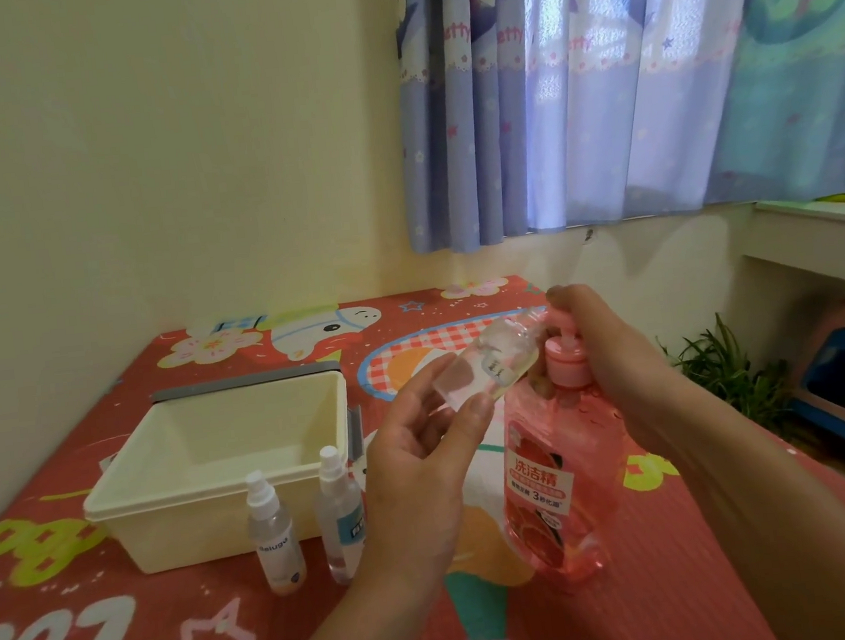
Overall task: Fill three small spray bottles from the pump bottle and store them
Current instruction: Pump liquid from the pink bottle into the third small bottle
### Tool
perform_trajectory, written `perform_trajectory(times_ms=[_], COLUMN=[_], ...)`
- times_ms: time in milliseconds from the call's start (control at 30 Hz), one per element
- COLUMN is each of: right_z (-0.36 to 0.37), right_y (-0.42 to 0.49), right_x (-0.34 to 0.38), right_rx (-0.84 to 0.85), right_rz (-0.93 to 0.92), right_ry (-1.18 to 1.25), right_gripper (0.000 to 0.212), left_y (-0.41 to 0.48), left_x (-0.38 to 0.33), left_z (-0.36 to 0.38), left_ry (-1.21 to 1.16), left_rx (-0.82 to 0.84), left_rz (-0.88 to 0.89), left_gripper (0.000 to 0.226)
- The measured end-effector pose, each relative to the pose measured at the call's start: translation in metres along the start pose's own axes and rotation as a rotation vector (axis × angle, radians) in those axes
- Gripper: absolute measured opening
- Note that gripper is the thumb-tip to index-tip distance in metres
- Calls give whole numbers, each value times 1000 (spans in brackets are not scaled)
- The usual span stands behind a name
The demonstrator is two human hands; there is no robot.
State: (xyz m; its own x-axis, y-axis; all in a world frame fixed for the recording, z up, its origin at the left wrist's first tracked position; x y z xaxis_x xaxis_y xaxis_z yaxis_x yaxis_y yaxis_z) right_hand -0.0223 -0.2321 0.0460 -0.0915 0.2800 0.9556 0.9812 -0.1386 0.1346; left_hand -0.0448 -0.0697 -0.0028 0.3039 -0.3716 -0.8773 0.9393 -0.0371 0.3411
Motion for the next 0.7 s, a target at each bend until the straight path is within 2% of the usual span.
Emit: perform_trajectory(times_ms=[133,300,500,700], right_z=[0,0,-1,0], right_y=[-2,-1,0,2], right_x=[0,0,-2,-2], right_rx=[9,-13,6,11], right_rz=[-9,-7,-7,5], right_ry=[-7,-22,2,-18], right_gripper=[63,57,59,57], left_y=[0,-2,-2,-3], left_x=[-1,0,-2,-1], left_z=[2,2,-1,-2], left_ry=[-3,-32,-54,-35], left_rx=[16,5,-6,-23], left_rz=[-5,-8,-22,-55], left_gripper=[40,45,58,47])
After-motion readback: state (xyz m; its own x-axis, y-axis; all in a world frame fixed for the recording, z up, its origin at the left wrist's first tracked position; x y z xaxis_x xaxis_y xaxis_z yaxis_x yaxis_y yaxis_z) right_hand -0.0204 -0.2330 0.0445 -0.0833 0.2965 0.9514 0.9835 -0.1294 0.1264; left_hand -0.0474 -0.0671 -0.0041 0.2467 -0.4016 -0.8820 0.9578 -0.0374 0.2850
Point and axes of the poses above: each hand's wrist, its own y-axis towards the middle knuckle, its own z-axis out of the palm, x = y × z, the point moved 4 cm from there along y, towards the middle knuckle, and after that the axes turned 7 degrees about -y, right-handed, at the moved point
